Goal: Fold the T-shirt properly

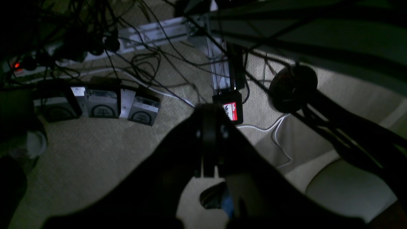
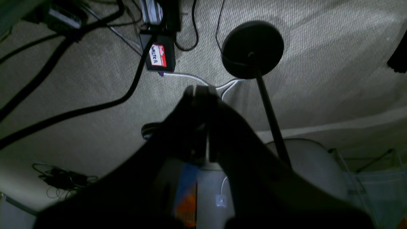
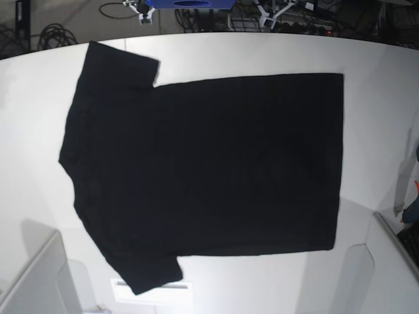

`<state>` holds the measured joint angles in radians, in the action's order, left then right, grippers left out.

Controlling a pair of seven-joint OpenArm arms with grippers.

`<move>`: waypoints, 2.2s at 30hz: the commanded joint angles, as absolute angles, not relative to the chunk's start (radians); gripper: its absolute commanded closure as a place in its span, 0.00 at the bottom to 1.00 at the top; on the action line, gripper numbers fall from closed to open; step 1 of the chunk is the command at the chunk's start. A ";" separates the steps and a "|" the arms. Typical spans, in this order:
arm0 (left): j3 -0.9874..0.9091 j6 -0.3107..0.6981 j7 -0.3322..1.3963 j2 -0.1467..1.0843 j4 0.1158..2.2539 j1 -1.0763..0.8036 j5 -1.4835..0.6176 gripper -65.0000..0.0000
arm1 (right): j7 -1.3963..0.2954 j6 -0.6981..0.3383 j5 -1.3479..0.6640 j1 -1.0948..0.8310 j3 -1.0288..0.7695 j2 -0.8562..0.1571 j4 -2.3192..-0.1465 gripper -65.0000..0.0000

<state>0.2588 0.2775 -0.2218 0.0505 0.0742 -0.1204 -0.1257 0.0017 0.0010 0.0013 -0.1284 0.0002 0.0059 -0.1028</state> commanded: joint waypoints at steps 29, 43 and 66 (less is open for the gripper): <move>-0.193 0.285 -0.234 0.472 1.532 -1.204 -0.392 1.00 | -0.386 0.007 -0.002 -0.799 -0.544 0.128 -1.753 1.00; -0.529 0.423 -0.222 0.340 1.771 -1.179 -0.610 1.00 | -0.478 0.004 -0.782 -0.684 -0.544 -0.028 -2.009 0.46; -0.746 0.631 0.420 0.236 1.687 -0.788 -0.800 0.45 | -0.524 -0.122 -1.078 -0.585 -0.426 -0.194 -1.612 0.30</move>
